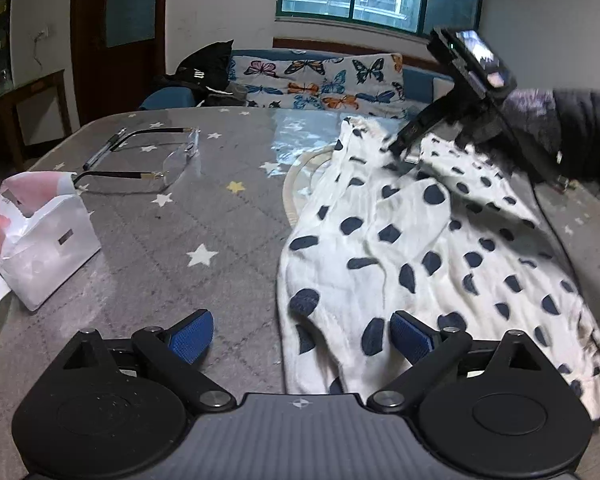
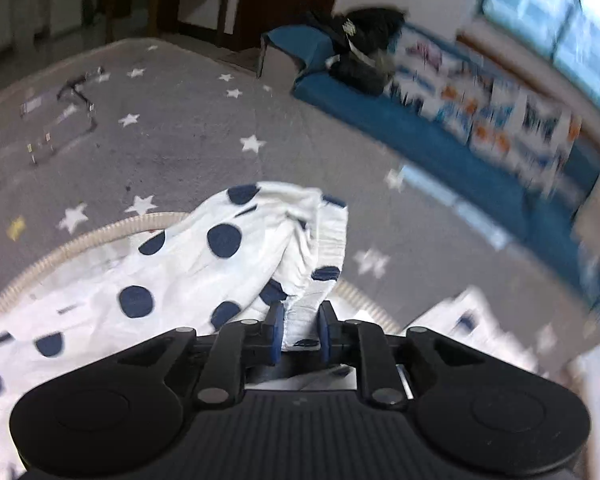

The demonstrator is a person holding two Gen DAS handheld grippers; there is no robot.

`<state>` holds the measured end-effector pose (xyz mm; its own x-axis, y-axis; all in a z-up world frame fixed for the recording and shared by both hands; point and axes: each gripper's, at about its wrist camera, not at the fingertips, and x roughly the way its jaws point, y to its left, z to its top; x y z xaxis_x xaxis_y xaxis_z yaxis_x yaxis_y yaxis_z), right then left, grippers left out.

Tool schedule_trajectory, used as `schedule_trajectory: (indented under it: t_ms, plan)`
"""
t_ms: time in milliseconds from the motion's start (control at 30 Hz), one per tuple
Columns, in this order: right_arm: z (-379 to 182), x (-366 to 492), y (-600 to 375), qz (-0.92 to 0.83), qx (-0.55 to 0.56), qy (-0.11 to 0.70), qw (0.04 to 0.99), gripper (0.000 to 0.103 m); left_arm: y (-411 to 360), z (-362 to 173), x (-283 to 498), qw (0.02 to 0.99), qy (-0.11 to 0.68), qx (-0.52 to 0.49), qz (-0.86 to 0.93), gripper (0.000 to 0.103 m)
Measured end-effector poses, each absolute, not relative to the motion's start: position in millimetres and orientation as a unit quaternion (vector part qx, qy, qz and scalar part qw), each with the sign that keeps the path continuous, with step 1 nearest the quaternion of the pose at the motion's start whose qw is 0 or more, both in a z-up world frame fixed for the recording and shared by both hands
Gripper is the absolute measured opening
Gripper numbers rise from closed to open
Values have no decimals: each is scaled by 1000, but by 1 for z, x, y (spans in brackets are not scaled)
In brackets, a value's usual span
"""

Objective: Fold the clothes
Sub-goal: 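Grasp a pant leg with the right gripper and smooth it flat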

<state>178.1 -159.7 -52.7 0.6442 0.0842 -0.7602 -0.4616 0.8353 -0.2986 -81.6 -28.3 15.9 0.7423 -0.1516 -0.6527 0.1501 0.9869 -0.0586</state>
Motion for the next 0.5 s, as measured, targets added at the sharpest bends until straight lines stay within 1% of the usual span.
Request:
schedule_trajectory:
  t_ms: [133,333,367,400,467,500]
  plan:
    - [-40,175,-144,147,-325,337,872,16,-28,10,-82,930,361,11,-69,96]
    - [-29,193,-136,93,-384,276,876,16,-29,7,-84,930,363,18,-62,94]
    - [-27,199,-138,80,-381,270,881,16,-29,7,-84,929,363,18,-61,94]
    - [-24,205,-140,67,-370,268,887,18,-29,7,-84,929,364,18,-59,94]
    - [-15,216,-149,58,-328,273,902,21,-30,8,-84,930,364,21,-53,94]
    - [-9,220,-154,56,-302,277,910,26,-30,8,-84,930,363,23,-50,94]
